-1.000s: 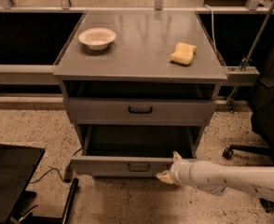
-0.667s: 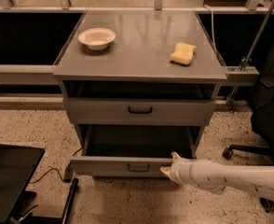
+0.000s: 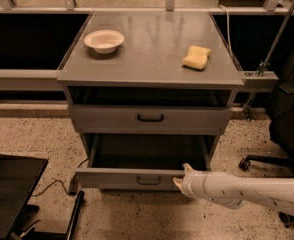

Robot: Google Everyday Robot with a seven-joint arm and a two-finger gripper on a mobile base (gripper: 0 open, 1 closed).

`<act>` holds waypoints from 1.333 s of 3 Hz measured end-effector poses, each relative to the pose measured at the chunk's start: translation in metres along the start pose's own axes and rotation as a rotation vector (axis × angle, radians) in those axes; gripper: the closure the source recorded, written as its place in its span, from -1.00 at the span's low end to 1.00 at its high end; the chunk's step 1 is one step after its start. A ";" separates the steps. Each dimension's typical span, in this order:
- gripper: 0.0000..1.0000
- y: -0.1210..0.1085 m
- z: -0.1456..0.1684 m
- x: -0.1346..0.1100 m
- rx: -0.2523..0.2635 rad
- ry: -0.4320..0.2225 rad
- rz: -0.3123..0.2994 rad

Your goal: Open middle drawer

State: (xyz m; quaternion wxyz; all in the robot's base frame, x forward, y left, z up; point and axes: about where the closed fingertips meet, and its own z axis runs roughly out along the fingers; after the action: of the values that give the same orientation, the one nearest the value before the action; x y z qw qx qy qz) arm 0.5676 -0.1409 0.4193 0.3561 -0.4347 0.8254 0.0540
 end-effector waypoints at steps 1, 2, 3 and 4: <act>1.00 -0.002 -0.004 -0.004 0.000 0.000 0.000; 1.00 -0.003 -0.006 -0.006 0.000 0.000 0.000; 1.00 0.001 -0.012 -0.004 0.007 0.002 -0.001; 1.00 0.001 -0.013 -0.005 0.007 0.002 -0.001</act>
Offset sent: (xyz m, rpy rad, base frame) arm -0.1344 -0.0165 0.0389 -0.1146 -0.0554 0.0046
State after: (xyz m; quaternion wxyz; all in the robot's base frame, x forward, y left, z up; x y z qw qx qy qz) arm 0.5615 -0.1421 0.4316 0.3568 -0.4338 0.8258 0.0507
